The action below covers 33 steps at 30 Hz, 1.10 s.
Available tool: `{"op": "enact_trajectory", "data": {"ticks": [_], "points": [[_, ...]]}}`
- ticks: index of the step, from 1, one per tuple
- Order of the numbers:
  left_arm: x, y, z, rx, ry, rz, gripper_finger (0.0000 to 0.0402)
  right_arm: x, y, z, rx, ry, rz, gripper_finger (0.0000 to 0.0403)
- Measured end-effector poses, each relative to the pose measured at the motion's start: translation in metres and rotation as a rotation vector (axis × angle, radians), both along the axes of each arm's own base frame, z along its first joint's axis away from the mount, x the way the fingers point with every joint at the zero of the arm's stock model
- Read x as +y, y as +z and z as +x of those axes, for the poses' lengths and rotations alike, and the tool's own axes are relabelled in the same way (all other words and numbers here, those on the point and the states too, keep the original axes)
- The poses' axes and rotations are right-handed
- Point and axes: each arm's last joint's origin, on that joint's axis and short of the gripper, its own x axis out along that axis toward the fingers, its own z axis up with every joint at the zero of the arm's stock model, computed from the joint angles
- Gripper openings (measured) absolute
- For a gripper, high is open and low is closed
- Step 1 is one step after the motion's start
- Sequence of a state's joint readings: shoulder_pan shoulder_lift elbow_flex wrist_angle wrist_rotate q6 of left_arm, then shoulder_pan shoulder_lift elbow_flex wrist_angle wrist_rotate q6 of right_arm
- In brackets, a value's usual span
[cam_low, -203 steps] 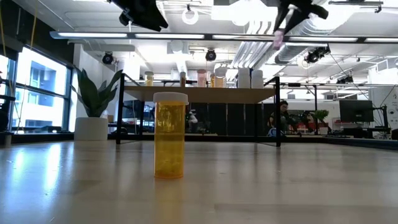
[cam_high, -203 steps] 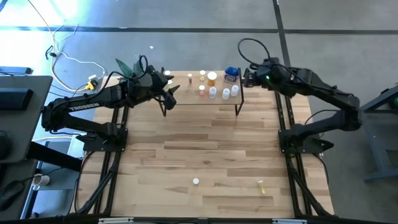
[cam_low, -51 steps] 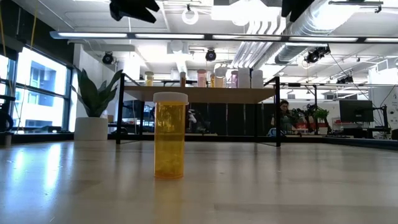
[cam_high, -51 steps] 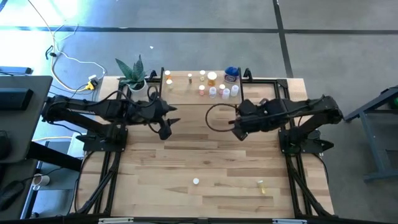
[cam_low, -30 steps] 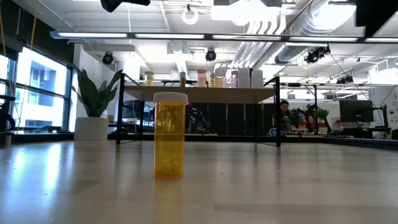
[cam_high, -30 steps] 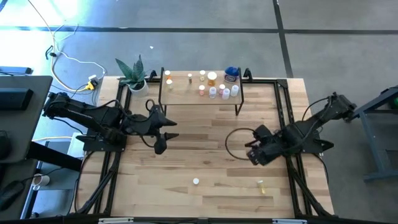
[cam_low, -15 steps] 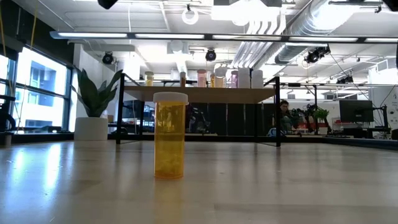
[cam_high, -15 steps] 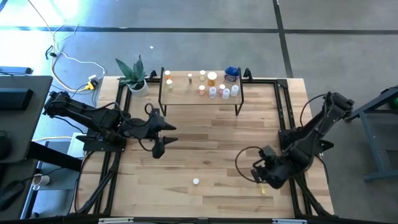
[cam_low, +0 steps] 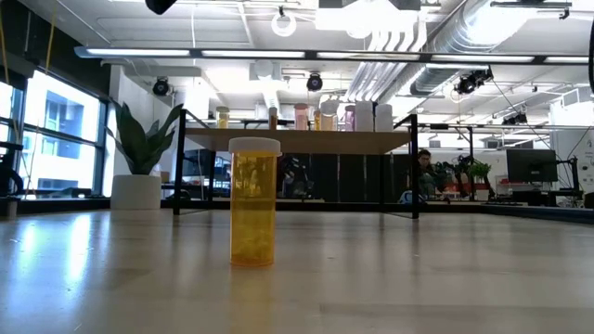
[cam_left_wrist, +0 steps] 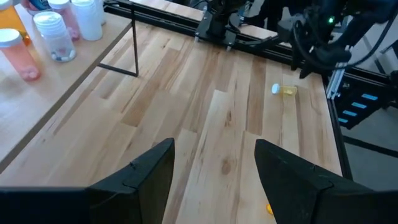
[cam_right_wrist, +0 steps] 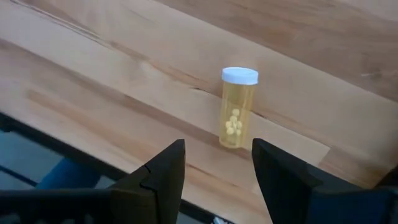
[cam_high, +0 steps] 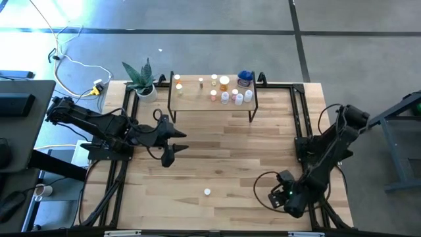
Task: Pick and place medicine bottles onto shelf by color
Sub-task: Put the yellow pill bottle on the shelf
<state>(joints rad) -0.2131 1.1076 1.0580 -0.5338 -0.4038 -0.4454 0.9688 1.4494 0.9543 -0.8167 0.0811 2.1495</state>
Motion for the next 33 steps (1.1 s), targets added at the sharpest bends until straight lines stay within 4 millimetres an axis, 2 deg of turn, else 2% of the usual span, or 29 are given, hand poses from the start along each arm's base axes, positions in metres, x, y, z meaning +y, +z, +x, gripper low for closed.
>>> {"op": "enact_trajectory", "data": {"ticks": [8, 13, 21, 24, 33], "points": [[0.000, 0.000, 0.000, 0.000, 0.000, 0.000, 0.0211, 0.014, -0.028, 0.009, 0.046, 0.003, -0.041, 0.0177], [0.000, 0.000, 0.000, 0.000, 0.000, -0.001, 0.0211, 0.019, -0.046, 0.011, 0.130, 0.014, -0.069, 0.0177], [0.000, 0.000, 0.000, -0.001, 0.003, -0.005, 0.0211, 0.025, -0.067, 0.014, 0.170, 0.016, -0.106, 0.0174], [0.000, 0.000, 0.000, -0.004, 0.010, -0.018, 0.0211, 0.026, -0.069, 0.015, 0.171, 0.016, -0.103, 0.0159], [0.000, 0.000, 0.000, -0.020, 0.040, -0.111, 0.0211, 0.032, -0.063, 0.020, 0.139, 0.025, -0.083, 0.0073]]}}
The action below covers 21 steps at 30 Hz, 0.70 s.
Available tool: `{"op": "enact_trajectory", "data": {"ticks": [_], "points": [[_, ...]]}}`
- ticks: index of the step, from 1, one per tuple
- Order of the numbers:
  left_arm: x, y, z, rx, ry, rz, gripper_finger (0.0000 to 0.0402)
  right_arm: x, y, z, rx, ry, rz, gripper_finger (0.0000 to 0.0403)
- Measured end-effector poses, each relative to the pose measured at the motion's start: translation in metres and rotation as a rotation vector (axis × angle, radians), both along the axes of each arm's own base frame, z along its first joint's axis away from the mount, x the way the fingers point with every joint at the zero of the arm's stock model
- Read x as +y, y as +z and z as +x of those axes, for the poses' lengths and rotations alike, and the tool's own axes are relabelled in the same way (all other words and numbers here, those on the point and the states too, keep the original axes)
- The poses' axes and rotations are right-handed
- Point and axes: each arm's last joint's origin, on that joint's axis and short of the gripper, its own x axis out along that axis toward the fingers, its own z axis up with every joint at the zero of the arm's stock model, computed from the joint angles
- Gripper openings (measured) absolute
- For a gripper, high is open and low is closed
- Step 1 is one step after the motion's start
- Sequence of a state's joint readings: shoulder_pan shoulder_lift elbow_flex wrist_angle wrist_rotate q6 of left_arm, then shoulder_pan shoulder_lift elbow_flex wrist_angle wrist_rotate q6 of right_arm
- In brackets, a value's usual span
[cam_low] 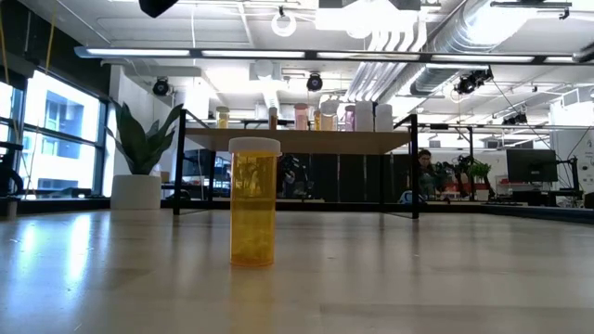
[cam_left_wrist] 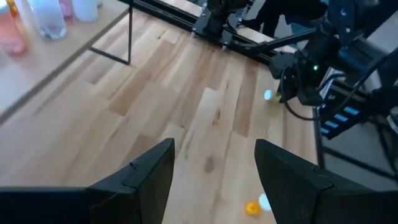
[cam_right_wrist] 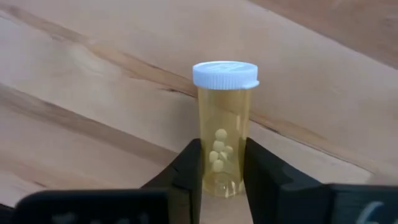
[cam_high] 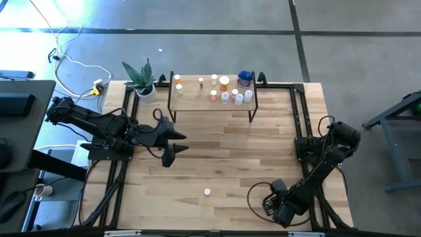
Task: Pick and place medicine bottles onto shelf by color
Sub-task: Put the yellow pill bottle on the shelf
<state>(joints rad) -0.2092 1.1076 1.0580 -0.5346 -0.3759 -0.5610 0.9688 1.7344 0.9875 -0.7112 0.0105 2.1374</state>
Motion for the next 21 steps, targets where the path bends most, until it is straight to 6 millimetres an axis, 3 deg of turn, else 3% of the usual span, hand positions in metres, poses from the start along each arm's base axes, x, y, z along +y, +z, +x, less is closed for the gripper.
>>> {"op": "enact_trajectory", "data": {"ticks": [10, 16, 21], "points": [[0.005, 0.000, 0.001, -0.018, 0.044, -0.173, 0.0211, 0.005, 0.023, 0.025, -0.165, 0.108, -0.033, 0.0090], [0.004, -0.001, 0.001, -0.012, 0.017, -0.200, 0.0211, -0.004, 0.046, 0.060, -0.313, 0.219, -0.099, 0.0089], [0.004, -0.001, 0.001, -0.005, -0.008, -0.176, 0.0211, -0.024, 0.064, 0.093, -0.392, 0.290, -0.176, 0.0089]]}}
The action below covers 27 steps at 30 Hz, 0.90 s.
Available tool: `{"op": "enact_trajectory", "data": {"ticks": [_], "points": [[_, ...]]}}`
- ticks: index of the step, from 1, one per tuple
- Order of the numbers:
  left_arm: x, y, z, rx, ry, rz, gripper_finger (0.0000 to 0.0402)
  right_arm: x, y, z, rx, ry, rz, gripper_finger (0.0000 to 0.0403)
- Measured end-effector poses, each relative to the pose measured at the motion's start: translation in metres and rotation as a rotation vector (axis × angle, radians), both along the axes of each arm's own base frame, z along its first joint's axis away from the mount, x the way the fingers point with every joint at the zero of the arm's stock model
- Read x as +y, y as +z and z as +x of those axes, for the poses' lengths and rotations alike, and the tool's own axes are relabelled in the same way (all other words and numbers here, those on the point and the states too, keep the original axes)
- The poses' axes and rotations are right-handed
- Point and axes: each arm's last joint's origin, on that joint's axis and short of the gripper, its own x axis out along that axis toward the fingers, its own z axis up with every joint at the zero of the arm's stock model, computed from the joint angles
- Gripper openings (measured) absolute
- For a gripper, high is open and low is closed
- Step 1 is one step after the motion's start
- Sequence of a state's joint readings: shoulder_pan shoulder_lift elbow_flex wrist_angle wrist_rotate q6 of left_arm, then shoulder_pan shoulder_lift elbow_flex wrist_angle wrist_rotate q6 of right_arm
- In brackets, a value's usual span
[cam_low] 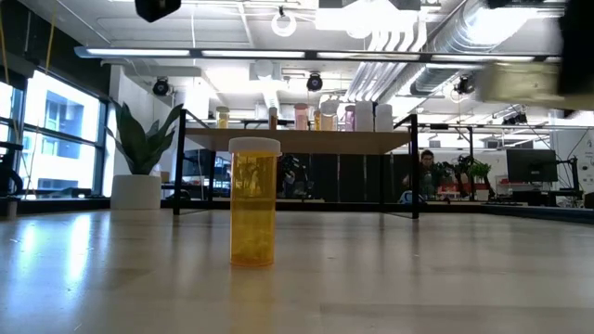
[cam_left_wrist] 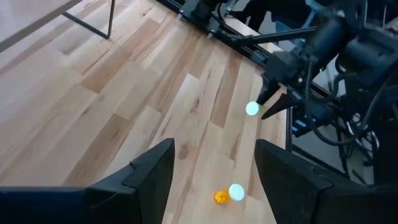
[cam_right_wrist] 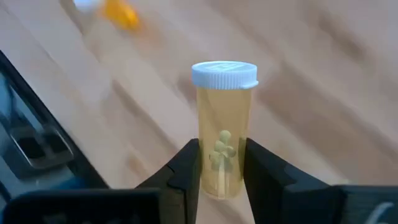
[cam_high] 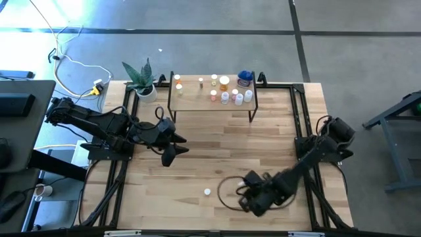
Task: Pick and place medicine bottles onto shelf by color
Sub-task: Put the yellow pill bottle on the shelf
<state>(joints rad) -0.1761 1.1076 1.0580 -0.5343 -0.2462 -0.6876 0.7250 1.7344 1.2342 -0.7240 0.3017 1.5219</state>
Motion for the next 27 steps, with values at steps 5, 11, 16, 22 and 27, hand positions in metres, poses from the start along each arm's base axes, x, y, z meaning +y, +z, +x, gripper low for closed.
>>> {"op": "enact_trajectory", "data": {"ticks": [5, 11, 16, 22, 27], "points": [[0.000, 0.000, 0.000, 0.005, -0.026, 0.040, 0.0211, -0.022, 0.023, 0.031, -0.082, 0.054, -0.074, 0.0089], [0.000, 0.000, 0.000, 0.009, -0.053, 0.083, 0.0211, -0.044, 0.059, 0.059, -0.215, 0.076, -0.210, 0.0089], [0.000, 0.001, 0.000, 0.004, -0.068, 0.107, 0.0211, -0.062, 0.090, 0.077, -0.296, 0.103, -0.312, 0.0090], [0.000, 0.001, 0.001, 0.000, -0.093, 0.153, 0.0211, -0.082, 0.120, 0.091, -0.361, 0.122, -0.407, 0.0090], [0.000, 0.006, 0.004, -0.051, -0.098, 0.200, 0.0211, -0.099, 0.139, 0.102, -0.426, 0.147, -0.471, 0.0090]]}}
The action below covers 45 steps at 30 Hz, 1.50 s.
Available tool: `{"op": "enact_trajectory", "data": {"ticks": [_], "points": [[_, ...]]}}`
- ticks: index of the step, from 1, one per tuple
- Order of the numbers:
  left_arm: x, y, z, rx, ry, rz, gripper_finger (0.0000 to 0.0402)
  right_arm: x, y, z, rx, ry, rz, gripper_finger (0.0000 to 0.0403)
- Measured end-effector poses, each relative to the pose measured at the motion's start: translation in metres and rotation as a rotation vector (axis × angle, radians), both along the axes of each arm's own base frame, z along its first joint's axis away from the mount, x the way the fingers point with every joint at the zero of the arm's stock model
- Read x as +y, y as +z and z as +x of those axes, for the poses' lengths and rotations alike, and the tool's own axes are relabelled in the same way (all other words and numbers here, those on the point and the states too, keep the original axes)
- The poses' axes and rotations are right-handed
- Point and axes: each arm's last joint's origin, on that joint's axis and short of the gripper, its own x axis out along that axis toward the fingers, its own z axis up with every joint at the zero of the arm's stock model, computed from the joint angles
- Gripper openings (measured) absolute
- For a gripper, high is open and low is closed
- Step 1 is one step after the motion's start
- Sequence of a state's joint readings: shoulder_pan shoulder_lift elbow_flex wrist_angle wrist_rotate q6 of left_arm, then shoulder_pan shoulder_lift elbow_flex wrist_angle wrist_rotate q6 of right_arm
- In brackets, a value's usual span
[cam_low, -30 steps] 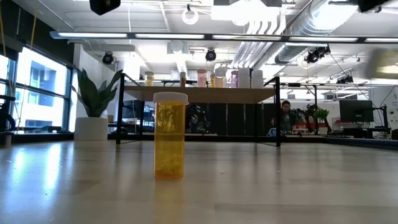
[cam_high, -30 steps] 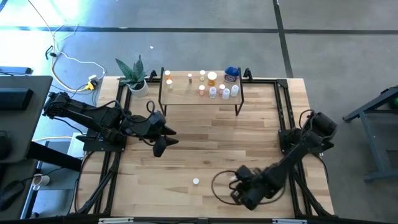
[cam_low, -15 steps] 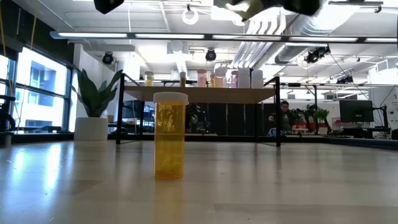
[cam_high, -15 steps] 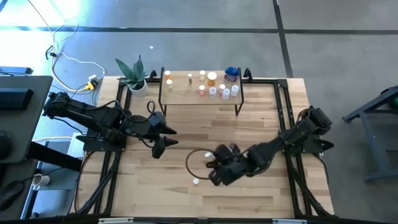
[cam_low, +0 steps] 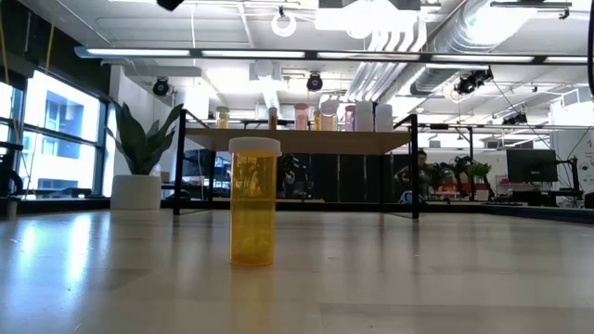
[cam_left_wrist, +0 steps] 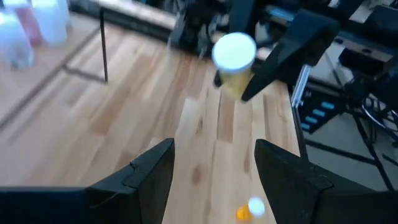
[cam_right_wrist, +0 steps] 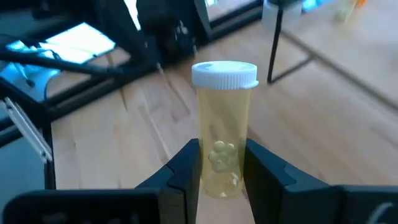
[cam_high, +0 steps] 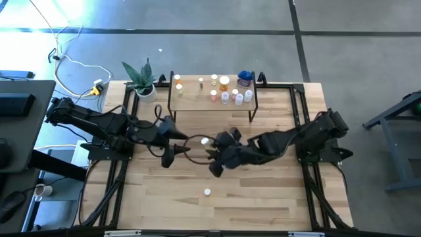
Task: Pick and place medicine bottles onto shelf by color
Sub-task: Put the yellow pill bottle on the shelf
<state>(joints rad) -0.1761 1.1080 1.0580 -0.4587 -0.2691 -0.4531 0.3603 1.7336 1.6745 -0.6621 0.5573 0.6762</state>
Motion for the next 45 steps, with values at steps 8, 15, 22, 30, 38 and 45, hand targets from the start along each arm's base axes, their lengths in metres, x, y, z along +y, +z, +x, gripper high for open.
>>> {"op": "enact_trajectory", "data": {"ticks": [8, 15, 22, 30, 38, 45], "points": [[0.001, 0.016, 0.007, -0.161, 0.014, 0.109, 0.0211, -0.025, 0.029, 0.010, -0.073, 0.016, -0.084, 0.0090], [0.003, 0.030, 0.010, -0.299, 0.092, 0.171, 0.0211, -0.040, 0.051, 0.014, -0.136, 0.019, -0.136, 0.0090], [0.009, 0.039, 0.010, -0.379, 0.223, 0.204, 0.0211, -0.045, 0.070, 0.013, -0.194, 0.013, -0.142, 0.0090], [0.024, 0.044, 0.014, -0.432, 0.213, 0.215, 0.0211, -0.050, 0.072, 0.014, -0.208, -0.003, -0.133, 0.0090], [0.041, 0.046, 0.015, -0.453, 0.195, 0.213, 0.0211, -0.053, 0.073, 0.015, -0.217, -0.021, -0.133, 0.0090], [0.051, 0.046, 0.016, -0.464, 0.150, 0.191, 0.0211, -0.057, 0.078, 0.018, -0.268, -0.030, -0.137, 0.0090]]}}
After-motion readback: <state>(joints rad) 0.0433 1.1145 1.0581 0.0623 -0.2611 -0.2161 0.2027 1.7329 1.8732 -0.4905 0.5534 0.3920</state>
